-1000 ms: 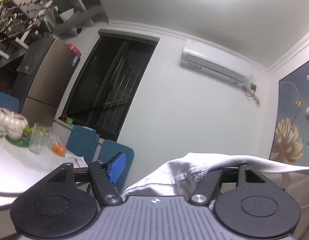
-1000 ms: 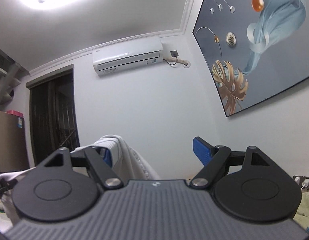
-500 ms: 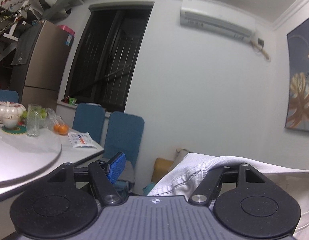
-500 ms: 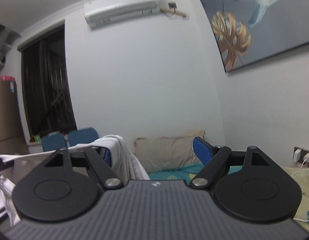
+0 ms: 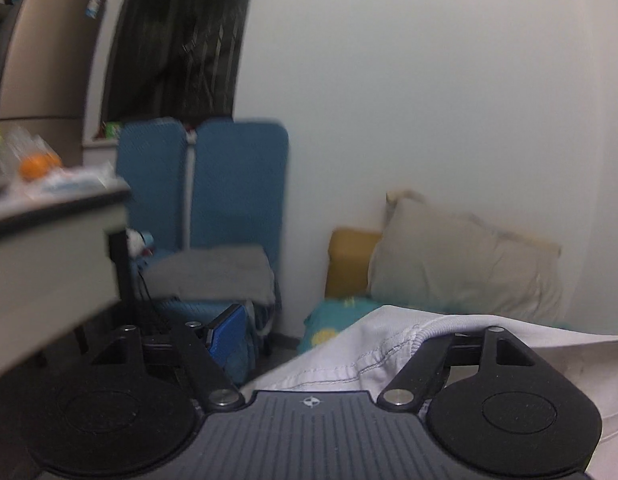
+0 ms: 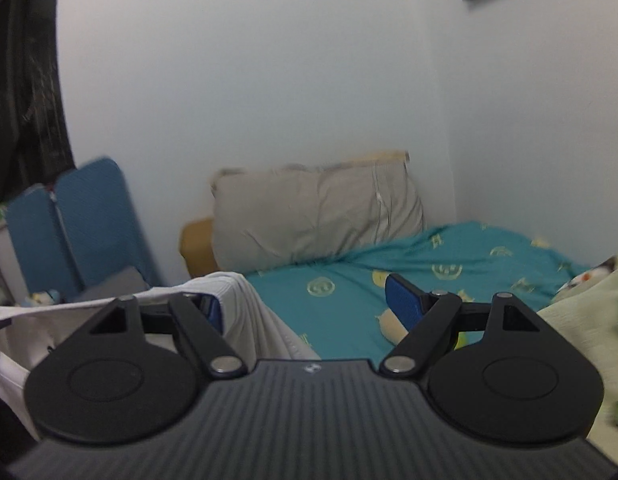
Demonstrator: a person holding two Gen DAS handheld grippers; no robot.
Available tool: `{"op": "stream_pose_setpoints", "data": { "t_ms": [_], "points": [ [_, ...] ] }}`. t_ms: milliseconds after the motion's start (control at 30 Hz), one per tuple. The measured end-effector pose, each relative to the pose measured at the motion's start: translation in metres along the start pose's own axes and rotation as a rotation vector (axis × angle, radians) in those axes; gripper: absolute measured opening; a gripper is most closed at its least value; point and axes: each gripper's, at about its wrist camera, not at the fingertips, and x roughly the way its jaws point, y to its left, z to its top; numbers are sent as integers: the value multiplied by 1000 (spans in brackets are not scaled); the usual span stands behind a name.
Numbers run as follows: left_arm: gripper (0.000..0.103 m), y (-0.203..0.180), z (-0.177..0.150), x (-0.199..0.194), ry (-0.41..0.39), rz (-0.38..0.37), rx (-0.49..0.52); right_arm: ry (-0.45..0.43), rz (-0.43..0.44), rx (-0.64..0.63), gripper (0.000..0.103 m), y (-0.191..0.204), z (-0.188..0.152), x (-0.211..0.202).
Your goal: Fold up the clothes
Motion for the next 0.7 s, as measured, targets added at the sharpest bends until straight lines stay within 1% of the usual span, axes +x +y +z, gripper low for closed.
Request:
{"op": "stream_pose_setpoints", "data": {
  "t_ms": [67,133,233,267,333,367,433,500,567,600,667,700],
  "points": [
    [76,-11,-44,64,77,-8,20,56,-4,-13,80,-9,-33,62],
    [75,-16,-91,121,175,-6,33,138,13,-33,79,-20,-68,117],
    [74,-19,-147,185,319,-16,54,286,68,-39,79,-31,-111,180],
    [74,-18,-160,200,362,-23,71,327,91,-34,79,-32,-120,193],
    [76,-19,-166,211,412,-67,107,408,145,-20,79,-32,-135,219],
    [77,-19,-169,216,437,-90,124,454,194,-7,82,-30,-138,228],
    [86,-20,-175,227,488,-135,160,533,299,-1,84,-22,-140,238],
    [87,-21,-181,237,537,-180,195,545,353,-21,84,-11,-138,240],
    [93,-17,-171,230,510,-193,189,506,349,-17,84,-5,-132,235],
    [98,-16,-165,223,501,-204,178,475,334,11,84,-5,-129,230],
    [98,-10,-153,204,456,-232,167,396,305,96,84,-11,-122,214],
    [100,-6,-148,190,426,-240,162,367,290,127,84,-14,-119,206]
  ]
}}
